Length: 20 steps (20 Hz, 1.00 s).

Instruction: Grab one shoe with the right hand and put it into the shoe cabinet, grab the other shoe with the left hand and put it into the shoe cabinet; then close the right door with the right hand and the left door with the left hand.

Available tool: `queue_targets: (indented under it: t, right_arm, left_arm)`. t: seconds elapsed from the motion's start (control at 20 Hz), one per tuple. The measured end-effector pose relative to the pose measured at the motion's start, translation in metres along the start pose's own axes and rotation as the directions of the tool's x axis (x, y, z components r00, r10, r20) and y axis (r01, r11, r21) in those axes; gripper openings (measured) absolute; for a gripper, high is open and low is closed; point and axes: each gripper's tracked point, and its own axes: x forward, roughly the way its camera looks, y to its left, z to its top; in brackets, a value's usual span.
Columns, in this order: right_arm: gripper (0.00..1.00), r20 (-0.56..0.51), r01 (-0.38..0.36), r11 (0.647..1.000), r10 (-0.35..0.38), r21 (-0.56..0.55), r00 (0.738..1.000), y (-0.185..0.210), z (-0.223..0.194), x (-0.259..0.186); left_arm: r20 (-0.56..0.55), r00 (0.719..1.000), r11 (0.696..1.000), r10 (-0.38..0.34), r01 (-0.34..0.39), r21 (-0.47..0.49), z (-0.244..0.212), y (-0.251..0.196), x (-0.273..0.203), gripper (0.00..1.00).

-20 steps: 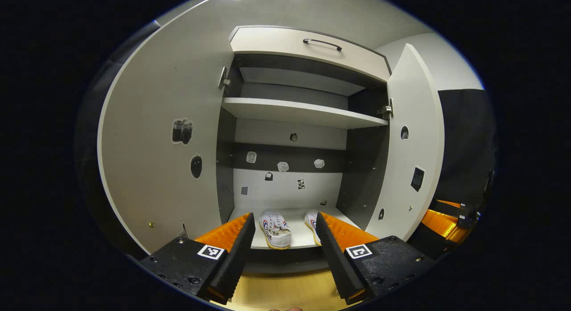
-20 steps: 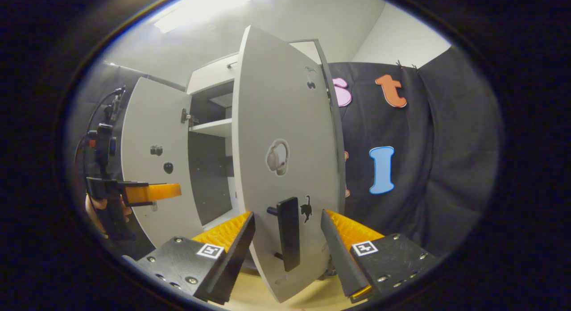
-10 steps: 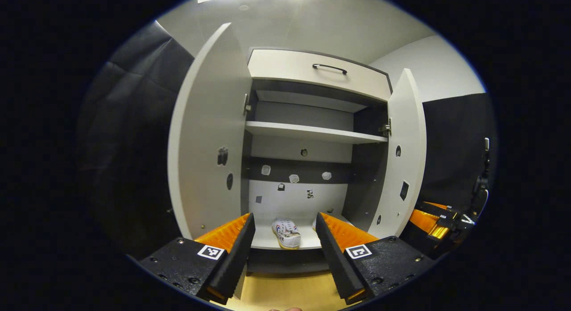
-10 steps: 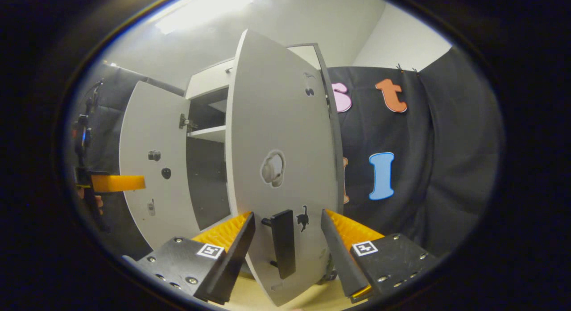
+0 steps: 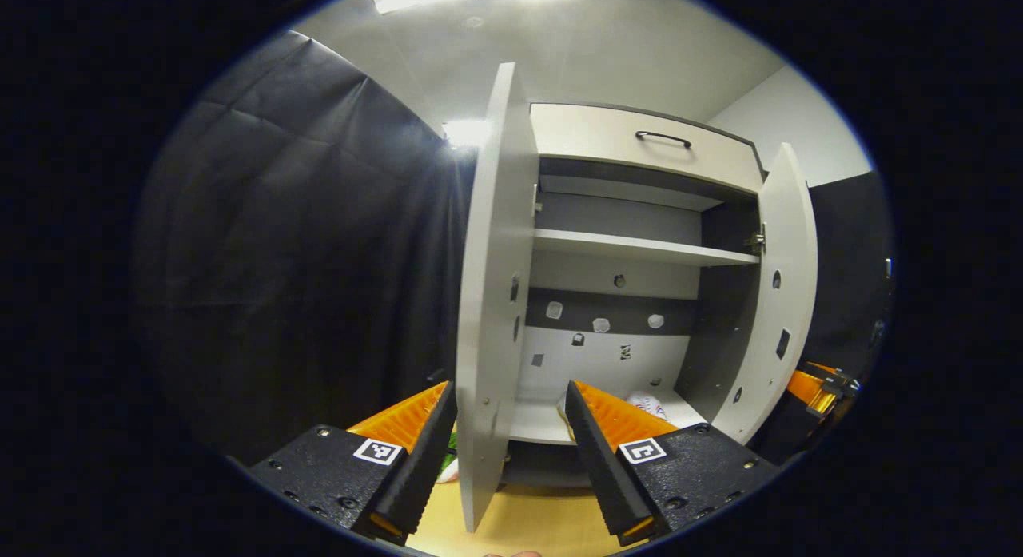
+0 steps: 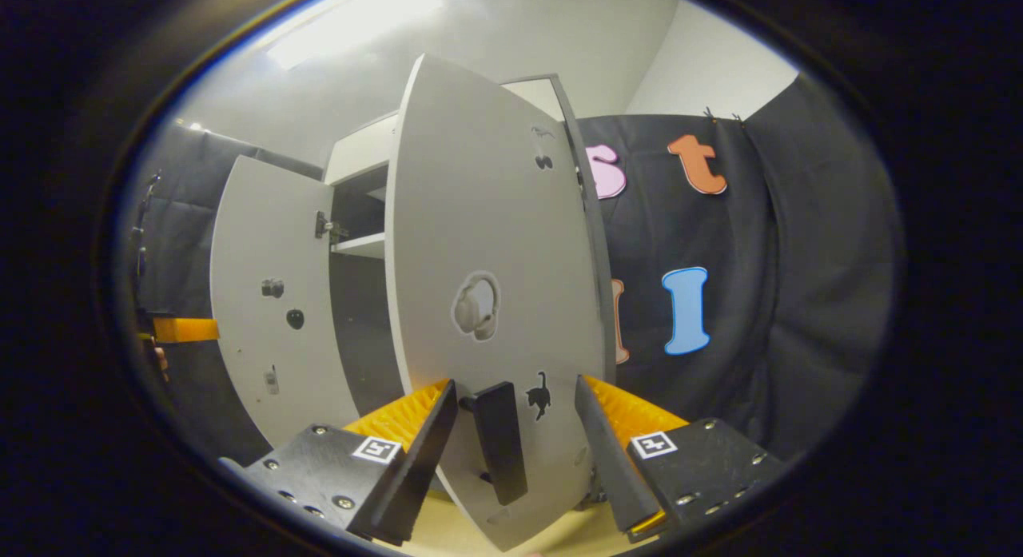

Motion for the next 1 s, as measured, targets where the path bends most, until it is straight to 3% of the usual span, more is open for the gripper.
queue_targets:
  t: [0.4,0.55,0.6,0.75,0.8,0.9,1.0]
  right_arm:
    - [0.89,-0.009,-0.006,1.0,0.006,-0.001,1.0,-0.002,-0.003,0.002]
    - [0.9,-0.012,-0.011,1.0,0.011,0.004,1.0,-0.002,-0.002,0.003]
    - [0.85,-0.014,-0.013,1.0,0.013,0.002,1.0,-0.002,-0.003,0.003]
    - [0.9,-0.02,-0.028,1.0,0.028,0.008,0.999,0.0,-0.004,0.004]
    - [0.86,-0.023,-0.035,0.999,0.036,0.013,0.999,0.001,-0.004,0.006]
    - [0.9,-0.027,-0.051,0.998,0.052,0.021,0.998,0.009,-0.005,0.017]
    - [0.86,-0.031,-0.07,0.997,0.071,0.026,0.997,0.023,-0.007,0.033]
  left_arm:
    - [-0.011,0.993,0.992,0.12,-0.12,0.033,-0.007,0.038,0.023,0.82]
    - [-0.014,0.992,0.992,0.129,-0.129,0.013,-0.008,0.044,0.024,0.83]
    - [-0.012,0.992,0.992,0.125,-0.125,0.003,-0.006,0.044,0.024,0.83]
    - [-0.003,0.993,0.993,0.118,-0.118,-0.012,-0.003,0.046,0.019,0.84]
    - [0.001,0.993,0.993,0.116,-0.116,-0.018,-0.001,0.046,0.016,0.84]
    - [-0.001,0.993,0.993,0.118,-0.118,-0.018,-0.002,0.047,0.013,0.83]
    - [0.001,0.992,0.992,0.126,-0.126,-0.009,-0.001,0.052,0.008,0.84]
